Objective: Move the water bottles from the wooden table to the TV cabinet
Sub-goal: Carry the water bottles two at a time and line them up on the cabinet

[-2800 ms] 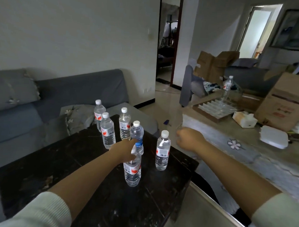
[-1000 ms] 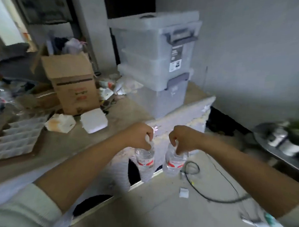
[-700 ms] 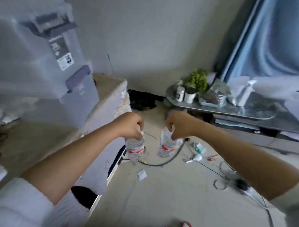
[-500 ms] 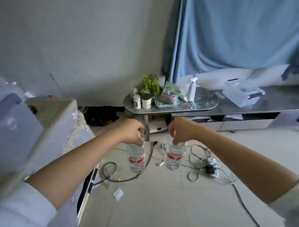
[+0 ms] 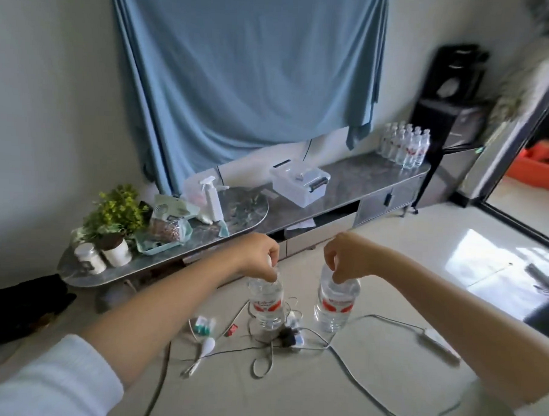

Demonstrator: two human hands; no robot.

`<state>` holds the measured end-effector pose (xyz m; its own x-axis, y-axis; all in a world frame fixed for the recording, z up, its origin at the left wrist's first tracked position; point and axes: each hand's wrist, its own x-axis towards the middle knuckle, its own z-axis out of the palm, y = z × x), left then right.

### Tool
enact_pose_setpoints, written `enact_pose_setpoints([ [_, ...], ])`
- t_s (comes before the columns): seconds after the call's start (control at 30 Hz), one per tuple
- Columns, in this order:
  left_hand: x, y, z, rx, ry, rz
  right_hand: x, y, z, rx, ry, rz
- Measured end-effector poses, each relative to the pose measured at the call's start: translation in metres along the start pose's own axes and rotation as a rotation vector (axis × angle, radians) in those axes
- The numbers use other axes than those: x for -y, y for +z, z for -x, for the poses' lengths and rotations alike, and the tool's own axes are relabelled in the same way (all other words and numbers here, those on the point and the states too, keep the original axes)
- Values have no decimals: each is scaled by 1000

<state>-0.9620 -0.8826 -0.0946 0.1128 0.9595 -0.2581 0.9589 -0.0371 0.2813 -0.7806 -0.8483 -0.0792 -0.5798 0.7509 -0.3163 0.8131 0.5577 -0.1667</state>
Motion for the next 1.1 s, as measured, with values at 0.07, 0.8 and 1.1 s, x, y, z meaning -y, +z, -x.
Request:
enact_pose_setpoints([
  [0.07,-18,-3,-34,-4,25,-1,-35,-6,-8,-34,59,-42],
  [0.8,-109,-85,-440,44,96,86,-367,-108,-207,-18,495,-335],
  [1.1,-168,-102,-609,-51,55,122,-532,-157,-297,-97,539,-498],
])
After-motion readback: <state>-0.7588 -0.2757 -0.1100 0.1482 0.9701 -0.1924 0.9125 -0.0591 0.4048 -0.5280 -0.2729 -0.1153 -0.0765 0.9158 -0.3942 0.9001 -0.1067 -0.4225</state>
